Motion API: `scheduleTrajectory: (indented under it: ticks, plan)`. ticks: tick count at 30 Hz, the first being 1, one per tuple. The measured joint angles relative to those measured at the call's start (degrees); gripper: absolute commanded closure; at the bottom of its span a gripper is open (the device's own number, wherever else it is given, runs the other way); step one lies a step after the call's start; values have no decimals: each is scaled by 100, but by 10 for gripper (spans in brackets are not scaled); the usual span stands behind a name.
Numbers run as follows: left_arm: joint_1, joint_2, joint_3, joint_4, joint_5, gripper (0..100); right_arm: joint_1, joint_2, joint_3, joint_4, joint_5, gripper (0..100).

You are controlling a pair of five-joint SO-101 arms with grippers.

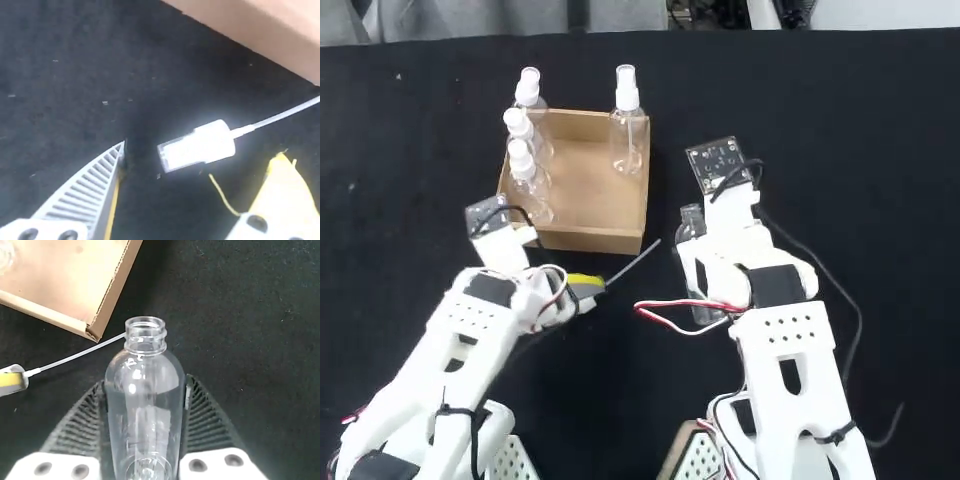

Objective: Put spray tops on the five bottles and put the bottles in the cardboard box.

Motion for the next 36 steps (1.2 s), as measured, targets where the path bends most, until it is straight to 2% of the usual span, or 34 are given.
scheduleTrajectory:
  ticks: [5,8,12,17,19,29,36]
  plan:
    - [202,9,826,-1196,387,594,18,0,0,0,9,987]
    - [202,9,976,-1512,527,595,18,0,0,0,0,987]
    - [237,9,985,-1600,563,627,18,0,9,0,0,987]
    - [246,9,985,-1609,580,809,18,0,97,0,0,987]
    - [246,9,985,-1609,598,849,18,0,97,0,0,987]
    - [290,-62,958,-1688,598,855,18,0,97,0,0,987]
    - [290,-79,870,-1336,-404,855,18,0,97,0,0,987]
